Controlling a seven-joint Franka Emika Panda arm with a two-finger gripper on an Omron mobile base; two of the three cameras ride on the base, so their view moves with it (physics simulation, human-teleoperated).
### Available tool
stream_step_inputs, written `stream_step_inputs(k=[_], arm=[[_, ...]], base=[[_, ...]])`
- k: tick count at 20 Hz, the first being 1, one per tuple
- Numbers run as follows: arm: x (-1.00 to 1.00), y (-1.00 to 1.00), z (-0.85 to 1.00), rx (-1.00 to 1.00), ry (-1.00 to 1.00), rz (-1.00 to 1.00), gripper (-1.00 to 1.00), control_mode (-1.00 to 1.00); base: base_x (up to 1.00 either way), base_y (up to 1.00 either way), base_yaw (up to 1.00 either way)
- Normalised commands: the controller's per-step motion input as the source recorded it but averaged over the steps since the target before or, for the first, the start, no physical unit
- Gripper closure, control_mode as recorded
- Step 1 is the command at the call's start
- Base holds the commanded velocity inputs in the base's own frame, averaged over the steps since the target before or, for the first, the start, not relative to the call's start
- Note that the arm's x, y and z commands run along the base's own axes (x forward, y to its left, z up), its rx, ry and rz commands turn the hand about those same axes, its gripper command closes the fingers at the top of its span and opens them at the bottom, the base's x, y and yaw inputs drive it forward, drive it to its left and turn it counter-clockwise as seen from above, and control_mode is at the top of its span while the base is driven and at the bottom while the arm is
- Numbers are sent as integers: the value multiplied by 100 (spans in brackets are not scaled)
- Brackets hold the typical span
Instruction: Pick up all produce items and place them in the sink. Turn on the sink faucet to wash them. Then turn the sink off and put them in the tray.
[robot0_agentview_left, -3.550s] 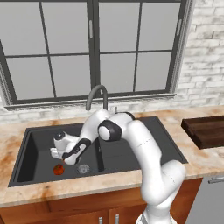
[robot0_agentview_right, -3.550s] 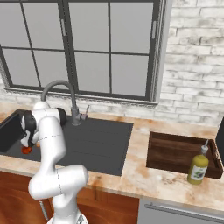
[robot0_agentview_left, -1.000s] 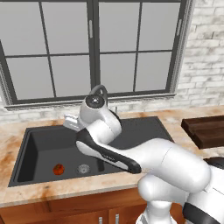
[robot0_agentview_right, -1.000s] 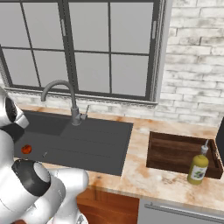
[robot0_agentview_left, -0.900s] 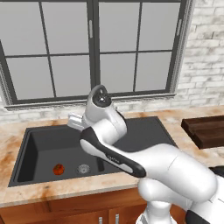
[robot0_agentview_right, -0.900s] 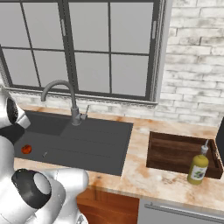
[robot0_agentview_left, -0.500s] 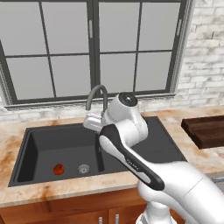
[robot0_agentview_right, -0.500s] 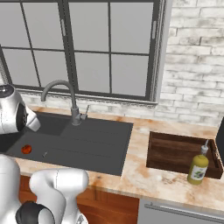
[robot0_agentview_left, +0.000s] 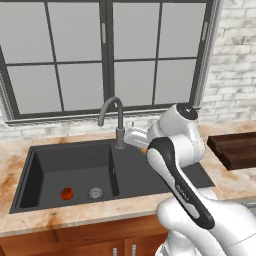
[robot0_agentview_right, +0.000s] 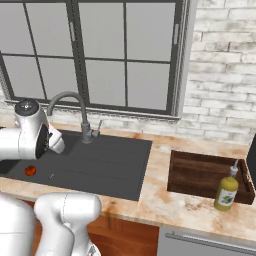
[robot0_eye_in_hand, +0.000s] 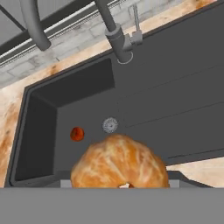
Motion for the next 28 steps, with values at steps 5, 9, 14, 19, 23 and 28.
stream_step_inputs(k=[5, 9, 14, 19, 23, 28], arm=[[-29, -86, 19, 0, 7, -9, 100, -100], [-22, -86, 8, 0, 8, -16, 100, -100], [-16, -84, 7, 0, 5, -15, 100, -100], [-8, -76, 9, -2, 4, -14, 100, -100], [0, -67, 19, -4, 6, -11, 100, -100], [0, -63, 24, -5, 9, -10, 100, -100]], base=[[0, 0, 0], [0, 0, 0], [0, 0, 0], [0, 0, 0], [0, 0, 0], [0, 0, 0]])
